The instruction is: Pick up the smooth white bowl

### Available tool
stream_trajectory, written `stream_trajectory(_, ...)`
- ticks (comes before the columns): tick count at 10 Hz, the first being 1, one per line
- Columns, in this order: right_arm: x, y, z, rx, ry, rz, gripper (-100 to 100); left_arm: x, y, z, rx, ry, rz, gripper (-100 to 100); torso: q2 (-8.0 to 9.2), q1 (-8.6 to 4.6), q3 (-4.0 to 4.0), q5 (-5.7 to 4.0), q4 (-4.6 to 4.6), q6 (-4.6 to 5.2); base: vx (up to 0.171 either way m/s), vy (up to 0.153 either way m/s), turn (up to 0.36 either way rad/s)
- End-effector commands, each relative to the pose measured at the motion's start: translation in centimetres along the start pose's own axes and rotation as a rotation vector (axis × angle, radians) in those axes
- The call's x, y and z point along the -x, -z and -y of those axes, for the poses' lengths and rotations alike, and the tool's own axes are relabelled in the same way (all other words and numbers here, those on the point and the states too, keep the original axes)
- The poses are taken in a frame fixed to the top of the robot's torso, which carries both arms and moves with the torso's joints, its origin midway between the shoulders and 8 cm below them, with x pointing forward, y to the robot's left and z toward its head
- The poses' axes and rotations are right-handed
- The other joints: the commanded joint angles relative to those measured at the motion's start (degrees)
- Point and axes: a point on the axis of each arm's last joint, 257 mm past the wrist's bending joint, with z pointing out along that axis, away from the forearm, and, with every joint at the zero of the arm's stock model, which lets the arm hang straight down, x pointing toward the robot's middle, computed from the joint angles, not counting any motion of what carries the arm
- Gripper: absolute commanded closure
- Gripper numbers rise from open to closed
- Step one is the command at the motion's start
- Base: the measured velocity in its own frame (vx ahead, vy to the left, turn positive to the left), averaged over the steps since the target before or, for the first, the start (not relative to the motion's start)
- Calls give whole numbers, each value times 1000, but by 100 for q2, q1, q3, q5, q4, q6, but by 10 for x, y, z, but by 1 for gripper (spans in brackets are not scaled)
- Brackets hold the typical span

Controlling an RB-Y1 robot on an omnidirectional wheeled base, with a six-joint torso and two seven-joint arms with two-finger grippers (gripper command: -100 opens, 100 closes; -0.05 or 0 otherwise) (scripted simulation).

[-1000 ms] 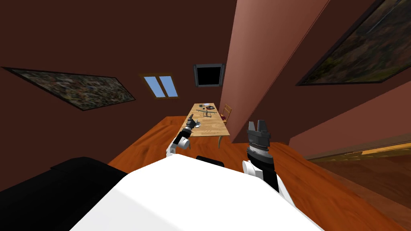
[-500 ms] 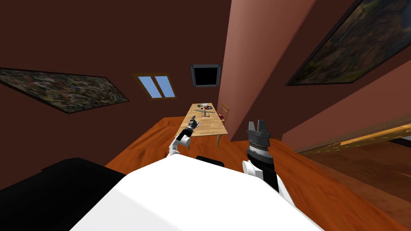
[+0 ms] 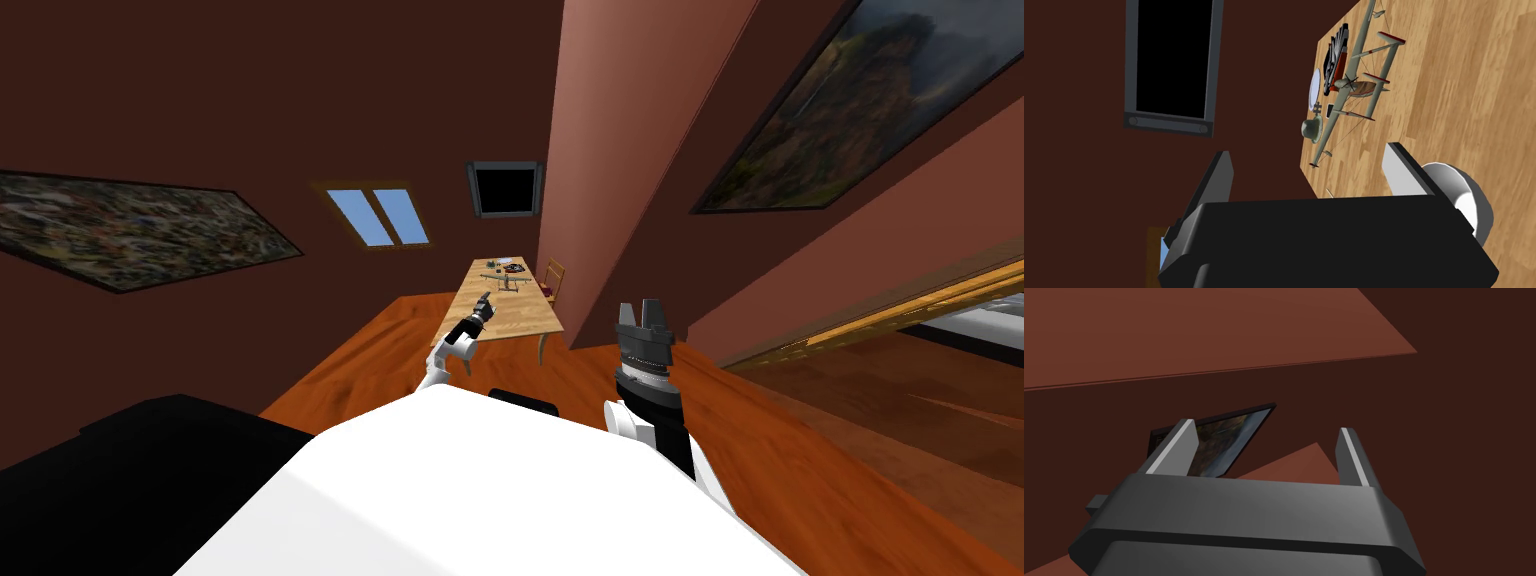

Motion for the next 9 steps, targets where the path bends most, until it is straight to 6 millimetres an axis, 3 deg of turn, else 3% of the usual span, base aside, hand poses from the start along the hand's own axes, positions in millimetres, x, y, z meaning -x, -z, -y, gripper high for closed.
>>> stream_trajectory(1,0,0,0,0,0,0,0,10,-8,-16,58,-6,19,-100,0,0,0,0,0,0,-11,22,-125)
stream_trajectory(6,0,0,0,0,0,0,0,30,-19,-48,182,-17,66,-100,-4,6,-2,1,-1,1,-6,28,-95)
stream_trajectory(9,0,0,0,0,0,0,0,52,-25,-73,279,-26,116,-100,-5,6,-3,1,-1,-2,-2,34,-110)
